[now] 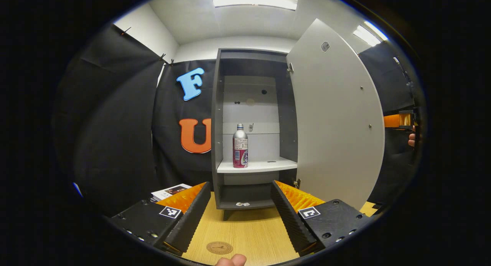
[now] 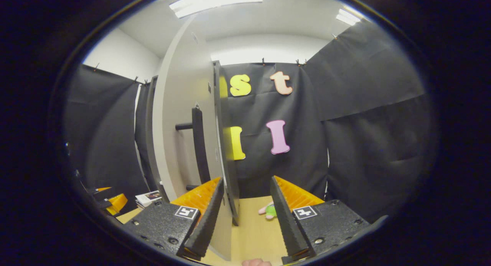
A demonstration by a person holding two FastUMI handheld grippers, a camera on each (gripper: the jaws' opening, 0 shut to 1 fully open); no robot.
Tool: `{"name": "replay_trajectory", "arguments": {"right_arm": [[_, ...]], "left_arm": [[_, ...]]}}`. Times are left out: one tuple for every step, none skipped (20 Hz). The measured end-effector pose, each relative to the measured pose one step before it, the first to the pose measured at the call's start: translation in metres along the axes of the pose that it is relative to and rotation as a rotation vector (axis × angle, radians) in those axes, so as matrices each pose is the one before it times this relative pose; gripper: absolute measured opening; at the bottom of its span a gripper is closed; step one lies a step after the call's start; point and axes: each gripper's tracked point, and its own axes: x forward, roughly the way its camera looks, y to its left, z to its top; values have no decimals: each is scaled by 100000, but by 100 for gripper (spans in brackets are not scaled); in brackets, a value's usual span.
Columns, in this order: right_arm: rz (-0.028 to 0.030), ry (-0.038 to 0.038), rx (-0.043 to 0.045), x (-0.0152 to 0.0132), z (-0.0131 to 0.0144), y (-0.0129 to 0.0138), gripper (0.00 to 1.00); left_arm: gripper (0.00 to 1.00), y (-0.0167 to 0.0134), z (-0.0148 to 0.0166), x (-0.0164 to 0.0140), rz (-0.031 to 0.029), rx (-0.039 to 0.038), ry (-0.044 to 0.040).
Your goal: Open the cabinet door with the right hand, grasp the bottle in the cabinet with the left hand and place it on the coaster, then close the cabinet door with the right hand.
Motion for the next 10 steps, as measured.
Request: {"name": "replay_trajectory", "arguments": {"right_arm": [[-57,-53,337,347,-56,-118,78],[26,491,-150,142,-175,-51,78],[451,428,-228,153,-126,50,79],[610,327,-207,89,-168,130,79],[327,594,-511,-14,-160,29,78],[-124,320,-523,31,-56,-47,78],[-303,297,-511,99,-65,0,78],[-24,288,-376,-19,-41,42,78],[-81,348,-114,86,-25,-12,78],[-249,281,36,56,-121,-22,78]], "left_arm": [[95,26,628,951,-108,812,-1446],[95,128,386,1097,-206,1014,-809],[95,-17,581,1433,-591,806,-1090],[95,85,505,1450,-510,368,-1202],[95,37,806,1626,-732,97,-1736],[95,62,763,1725,-223,-461,-1565],[95,202,567,1784,-327,-1461,-1096],[95,-73,384,1776,-1505,-1915,-725],[95,-95,203,1776,-1533,-1703,-69],[95,34,300,1655,-929,-997,197]]}}
